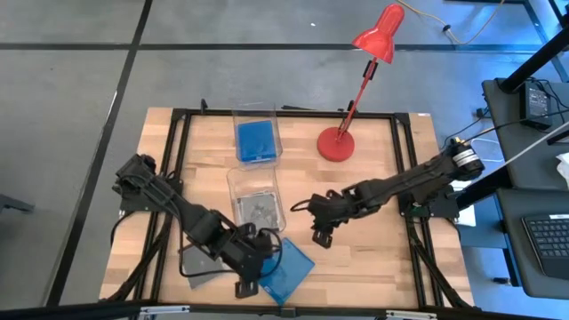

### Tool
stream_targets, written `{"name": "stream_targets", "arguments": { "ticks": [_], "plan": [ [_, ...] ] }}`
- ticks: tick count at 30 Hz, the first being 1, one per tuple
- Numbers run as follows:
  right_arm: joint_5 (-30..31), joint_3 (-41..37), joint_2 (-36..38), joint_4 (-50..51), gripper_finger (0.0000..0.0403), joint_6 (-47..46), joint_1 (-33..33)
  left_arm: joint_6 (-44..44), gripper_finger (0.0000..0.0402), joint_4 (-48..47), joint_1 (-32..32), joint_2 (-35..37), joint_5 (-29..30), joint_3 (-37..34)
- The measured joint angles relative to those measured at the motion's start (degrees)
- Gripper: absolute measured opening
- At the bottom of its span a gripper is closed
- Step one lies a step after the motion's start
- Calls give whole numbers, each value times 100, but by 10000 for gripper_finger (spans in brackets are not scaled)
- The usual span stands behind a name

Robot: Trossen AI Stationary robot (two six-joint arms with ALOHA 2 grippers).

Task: Pick & place jewel cases by type
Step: Put the blue cd case into the top transparent bin

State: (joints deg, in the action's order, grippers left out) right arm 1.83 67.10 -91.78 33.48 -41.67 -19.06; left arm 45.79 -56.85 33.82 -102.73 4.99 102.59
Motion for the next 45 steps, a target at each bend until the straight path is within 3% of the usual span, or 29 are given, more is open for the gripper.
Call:
{"name": "stream_targets", "arguments": {
  "ticks": [5,8,11,13,16,20,30,40,45],
  "plan": [
    [-101,-653,194,-989,120,-862,-292,334,193,28,38,-29,-592,0],
    [-448,-858,195,-1450,120,-1230,-488,418,192,41,119,-29,-257,0],
    [-410,-1094,157,-2034,120,-1311,-615,-107,190,-58,185,-29,33,0],
    [-310,-1179,154,-2307,120,-1867,-650,-307,190,-83,200,-54,46,0],
    [234,-1306,158,-2648,120,-3054,-768,-207,191,-75,216,-137,112,0],
    [1077,-1318,156,-2640,120,-4219,-1161,542,188,-128,266,-374,87,0],
    [2766,-1260,-32,-2646,120,-6199,-2268,895,161,-172,442,-1149,87,0],
    [3440,-1256,-964,-4062,120,-6141,-2821,604,155,-184,528,-1336,452,-2],
    [2934,-1256,-1335,-3801,120,-6044,-2851,445,156,-169,643,-1336,800,-2]
  ]
}}
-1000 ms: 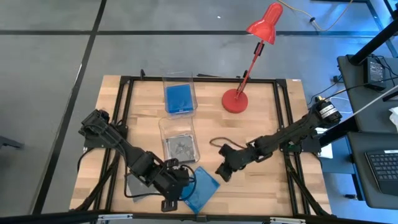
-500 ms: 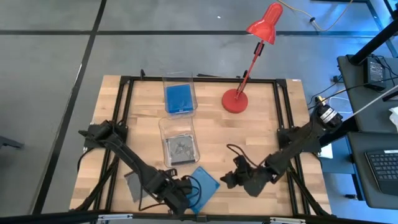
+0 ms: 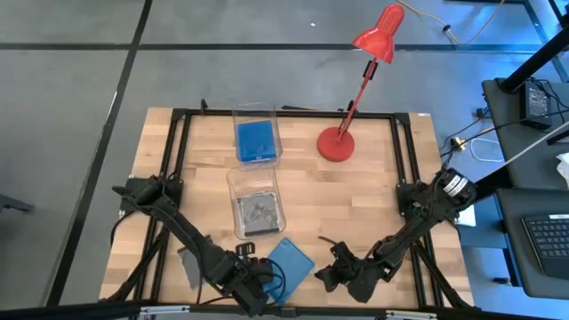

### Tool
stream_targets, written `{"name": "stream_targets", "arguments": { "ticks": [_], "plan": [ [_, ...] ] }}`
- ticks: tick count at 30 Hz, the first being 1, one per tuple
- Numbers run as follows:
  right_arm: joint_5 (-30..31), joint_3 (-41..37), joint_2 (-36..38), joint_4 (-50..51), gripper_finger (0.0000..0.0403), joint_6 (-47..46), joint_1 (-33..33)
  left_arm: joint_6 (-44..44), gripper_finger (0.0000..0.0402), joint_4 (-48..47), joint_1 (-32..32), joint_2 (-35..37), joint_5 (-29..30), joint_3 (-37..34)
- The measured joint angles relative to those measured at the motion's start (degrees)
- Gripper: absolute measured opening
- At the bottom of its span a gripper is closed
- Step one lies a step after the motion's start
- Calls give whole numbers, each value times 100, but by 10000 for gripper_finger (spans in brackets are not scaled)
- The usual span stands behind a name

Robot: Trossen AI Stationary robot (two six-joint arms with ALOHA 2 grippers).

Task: Pick & place jewel cases by type
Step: Put the blue cd case into the top transparent bin

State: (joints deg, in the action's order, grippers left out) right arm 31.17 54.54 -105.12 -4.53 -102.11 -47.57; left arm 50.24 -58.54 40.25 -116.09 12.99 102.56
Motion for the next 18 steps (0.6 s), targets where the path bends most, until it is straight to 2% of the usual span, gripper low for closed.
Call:
{"name": "stream_targets", "arguments": {
  "ticks": [6,9,13,18],
  "plan": [
    [-223,-2,-342,-64,121,-109,52,388,157,4,26,0,240,0],
    [-514,-2,-432,-149,139,-125,82,544,157,4,55,0,208,0],
    [-636,-2,-508,-427,200,-134,96,602,157,7,101,-3,213,0],
    [-343,-2,-616,-1085,284,-225,96,1178,157,43,58,-167,196,2]
  ]
}}
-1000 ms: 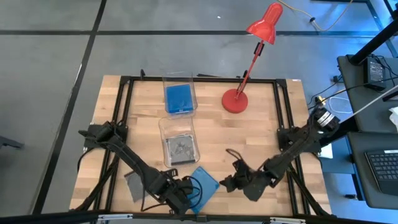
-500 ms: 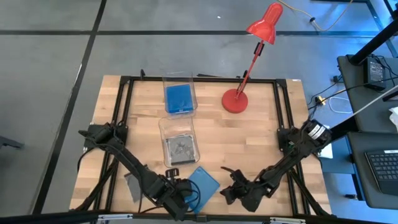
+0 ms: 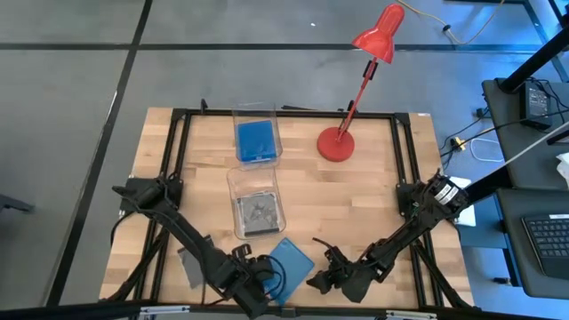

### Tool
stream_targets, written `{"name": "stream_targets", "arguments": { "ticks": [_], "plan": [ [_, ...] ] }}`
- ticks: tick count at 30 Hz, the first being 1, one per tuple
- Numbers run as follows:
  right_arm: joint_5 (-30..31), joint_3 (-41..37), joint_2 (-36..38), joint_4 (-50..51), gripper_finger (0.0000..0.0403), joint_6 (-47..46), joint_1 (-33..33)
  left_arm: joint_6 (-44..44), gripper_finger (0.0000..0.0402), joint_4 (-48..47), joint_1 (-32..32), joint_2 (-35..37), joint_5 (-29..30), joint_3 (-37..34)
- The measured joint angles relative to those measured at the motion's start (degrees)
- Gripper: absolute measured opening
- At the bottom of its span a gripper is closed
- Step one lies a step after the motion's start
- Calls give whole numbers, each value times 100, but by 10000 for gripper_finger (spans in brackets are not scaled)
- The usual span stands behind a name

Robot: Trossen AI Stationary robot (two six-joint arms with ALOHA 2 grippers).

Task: Pick & place jewel cases by type
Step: Put the blue cd case into the top transparent bin

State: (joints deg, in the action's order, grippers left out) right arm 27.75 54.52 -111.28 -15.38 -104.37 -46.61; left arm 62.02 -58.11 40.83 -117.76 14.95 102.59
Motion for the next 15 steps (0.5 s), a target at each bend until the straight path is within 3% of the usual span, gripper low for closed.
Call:
{"name": "stream_targets", "arguments": {
  "ticks": [5,15],
  "plan": [
    [188,2,0,-83,322,-16,0,486,157,17,-109,-352,-139,0],
    [223,1,0,-12,326,-38,-15,701,157,-43,-404,-712,-227,-2]
  ]
}}
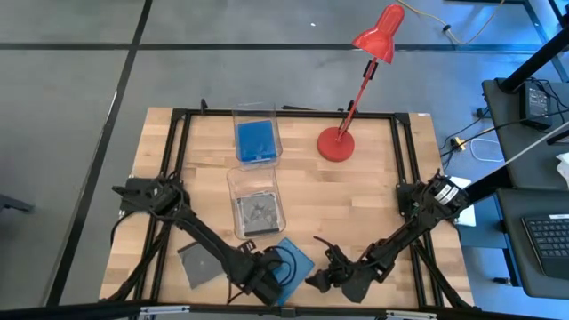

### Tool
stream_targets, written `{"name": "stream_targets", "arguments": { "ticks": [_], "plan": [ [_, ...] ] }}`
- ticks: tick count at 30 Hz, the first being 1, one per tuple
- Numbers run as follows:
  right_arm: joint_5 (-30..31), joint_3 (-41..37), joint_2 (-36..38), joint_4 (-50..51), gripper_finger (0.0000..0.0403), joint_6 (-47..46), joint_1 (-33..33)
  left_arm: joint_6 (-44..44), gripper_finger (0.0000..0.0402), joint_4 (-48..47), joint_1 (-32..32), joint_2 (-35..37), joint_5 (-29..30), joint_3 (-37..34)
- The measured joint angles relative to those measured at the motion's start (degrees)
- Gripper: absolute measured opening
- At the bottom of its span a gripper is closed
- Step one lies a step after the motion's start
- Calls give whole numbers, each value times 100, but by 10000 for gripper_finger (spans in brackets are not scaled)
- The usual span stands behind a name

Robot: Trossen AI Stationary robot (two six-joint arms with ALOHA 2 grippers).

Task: Pick & place jewel cases by type
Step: Put the blue cd case into the top transparent bin

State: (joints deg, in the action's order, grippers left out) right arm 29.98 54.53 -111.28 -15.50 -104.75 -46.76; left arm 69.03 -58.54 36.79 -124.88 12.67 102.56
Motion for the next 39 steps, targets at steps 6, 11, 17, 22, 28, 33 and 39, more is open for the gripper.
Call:
{"name": "stream_targets", "arguments": {
  "ticks": [6,11,17,22,28,33,39],
  "plan": [
    [-4,0,0,7,326,0,-53,-434,150,84,33,184,-288,0],
    [-4,1,0,27,326,0,-126,-218,134,-977,403,579,67,0],
    [-2,0,0,83,326,1,-104,375,99,-932,793,1303,1326,1],
    [31,-1,0,152,326,13,19,-1778,63,1501,933,1326,1321,2],
    [42,-1,0,169,326,66,161,-2471,40,1318,614,1378,985,-2],
    [0,-1,0,165,326,143,198,-2367,32,118,611,2128,1080,-2],
    [1,-1,0,163,326,147,197,-2547,19,781,1182,3423,3175,-629]
  ]
}}
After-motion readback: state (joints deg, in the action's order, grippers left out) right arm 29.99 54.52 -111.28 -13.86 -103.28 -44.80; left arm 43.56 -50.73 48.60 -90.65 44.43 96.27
